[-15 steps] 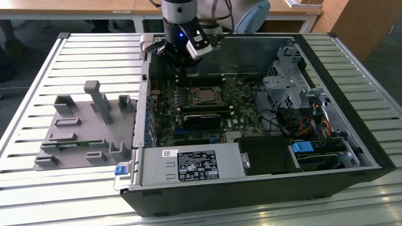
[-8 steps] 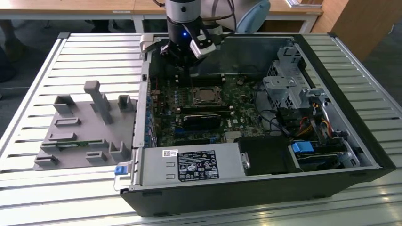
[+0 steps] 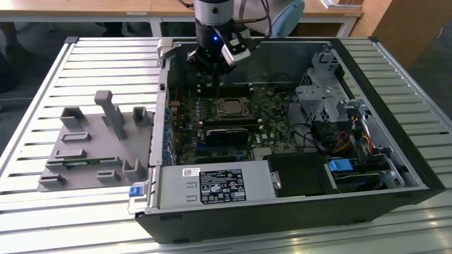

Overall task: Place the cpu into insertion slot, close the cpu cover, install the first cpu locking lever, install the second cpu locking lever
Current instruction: 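Install the first cpu locking lever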

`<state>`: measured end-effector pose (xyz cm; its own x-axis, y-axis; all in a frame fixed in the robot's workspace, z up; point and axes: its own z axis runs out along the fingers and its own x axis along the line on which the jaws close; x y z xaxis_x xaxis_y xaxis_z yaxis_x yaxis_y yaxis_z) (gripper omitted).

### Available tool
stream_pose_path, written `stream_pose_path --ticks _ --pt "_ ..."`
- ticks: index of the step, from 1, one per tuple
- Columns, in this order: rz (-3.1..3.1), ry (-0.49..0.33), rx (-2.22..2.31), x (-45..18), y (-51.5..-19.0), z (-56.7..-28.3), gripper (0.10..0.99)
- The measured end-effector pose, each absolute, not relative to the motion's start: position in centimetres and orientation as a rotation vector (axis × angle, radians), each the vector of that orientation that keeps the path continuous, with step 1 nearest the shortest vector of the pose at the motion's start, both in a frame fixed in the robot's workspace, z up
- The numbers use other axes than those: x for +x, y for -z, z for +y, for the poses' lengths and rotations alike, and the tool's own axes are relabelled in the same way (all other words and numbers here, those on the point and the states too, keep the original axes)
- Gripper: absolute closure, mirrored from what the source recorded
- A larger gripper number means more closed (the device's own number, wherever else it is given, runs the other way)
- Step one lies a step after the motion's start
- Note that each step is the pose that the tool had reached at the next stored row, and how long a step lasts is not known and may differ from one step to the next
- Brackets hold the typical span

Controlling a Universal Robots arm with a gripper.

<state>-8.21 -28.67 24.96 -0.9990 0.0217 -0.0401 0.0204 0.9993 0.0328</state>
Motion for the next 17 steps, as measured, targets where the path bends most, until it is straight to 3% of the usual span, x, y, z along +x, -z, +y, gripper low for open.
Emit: stream_pose_path --ticks 12,17 --pt "3.101 -0.051 0.033 -7.58 -24.75 -28.65 0.98" --pt "3.099 -0.138 0.034 -7.47 -24.53 -28.65 0.98"
